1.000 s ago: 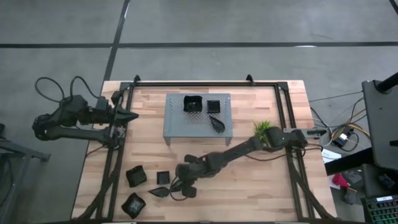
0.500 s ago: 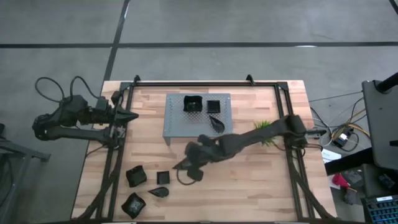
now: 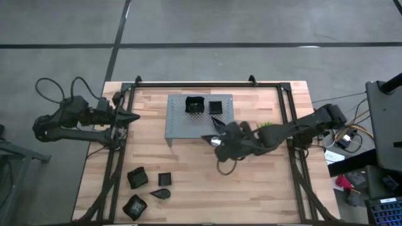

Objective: Pick & Place Mini shaped plates
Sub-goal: Stack the drop-shaped plate on top of the drop-shaped plate on the shelf

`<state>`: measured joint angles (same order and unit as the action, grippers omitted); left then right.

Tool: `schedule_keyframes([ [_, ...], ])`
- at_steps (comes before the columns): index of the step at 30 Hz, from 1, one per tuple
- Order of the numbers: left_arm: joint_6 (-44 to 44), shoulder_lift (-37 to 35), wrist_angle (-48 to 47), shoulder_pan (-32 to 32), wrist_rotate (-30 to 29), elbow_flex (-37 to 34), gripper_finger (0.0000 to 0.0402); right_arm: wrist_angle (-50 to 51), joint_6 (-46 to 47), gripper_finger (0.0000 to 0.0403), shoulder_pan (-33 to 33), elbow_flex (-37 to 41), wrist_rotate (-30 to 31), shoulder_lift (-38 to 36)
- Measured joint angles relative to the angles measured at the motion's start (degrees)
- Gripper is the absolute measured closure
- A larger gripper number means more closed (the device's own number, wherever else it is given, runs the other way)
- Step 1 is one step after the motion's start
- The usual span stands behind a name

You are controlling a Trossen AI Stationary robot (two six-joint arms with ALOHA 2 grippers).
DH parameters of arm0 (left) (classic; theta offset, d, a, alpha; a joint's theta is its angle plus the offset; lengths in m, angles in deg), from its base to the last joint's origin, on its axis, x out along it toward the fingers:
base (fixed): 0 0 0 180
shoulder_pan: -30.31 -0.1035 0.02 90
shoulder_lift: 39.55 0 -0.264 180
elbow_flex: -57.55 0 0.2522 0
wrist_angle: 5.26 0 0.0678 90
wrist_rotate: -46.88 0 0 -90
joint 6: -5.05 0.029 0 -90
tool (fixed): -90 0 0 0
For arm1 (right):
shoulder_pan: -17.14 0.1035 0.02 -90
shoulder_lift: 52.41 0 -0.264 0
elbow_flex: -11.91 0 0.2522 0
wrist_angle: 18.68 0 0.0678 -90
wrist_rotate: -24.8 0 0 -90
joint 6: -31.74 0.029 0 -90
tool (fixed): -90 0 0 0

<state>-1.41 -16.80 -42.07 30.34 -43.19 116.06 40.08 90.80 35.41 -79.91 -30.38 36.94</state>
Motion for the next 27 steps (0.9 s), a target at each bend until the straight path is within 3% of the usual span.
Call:
schedule_keyframes([
  [13, 0.0, 0.0, 0.02, 0.0, 0.01, 0.0, 0.0401, -3.65, 13.34, 0.0394, -4.68, 14.81, 4.1, -10.97],
  [19, 0.0, 0.0, 0.01, 0.0, 0.0, 0.01, 0.0401, -11.43, 11.46, 0.0394, -5.82, 17.13, 3.75, -11.46],
  [27, 0.0, 0.0, 0.02, 0.0, -0.01, 0.0, 0.0401, -11.47, 10.37, 0.0394, -7.61, 16.57, 2.46, -10.13],
])
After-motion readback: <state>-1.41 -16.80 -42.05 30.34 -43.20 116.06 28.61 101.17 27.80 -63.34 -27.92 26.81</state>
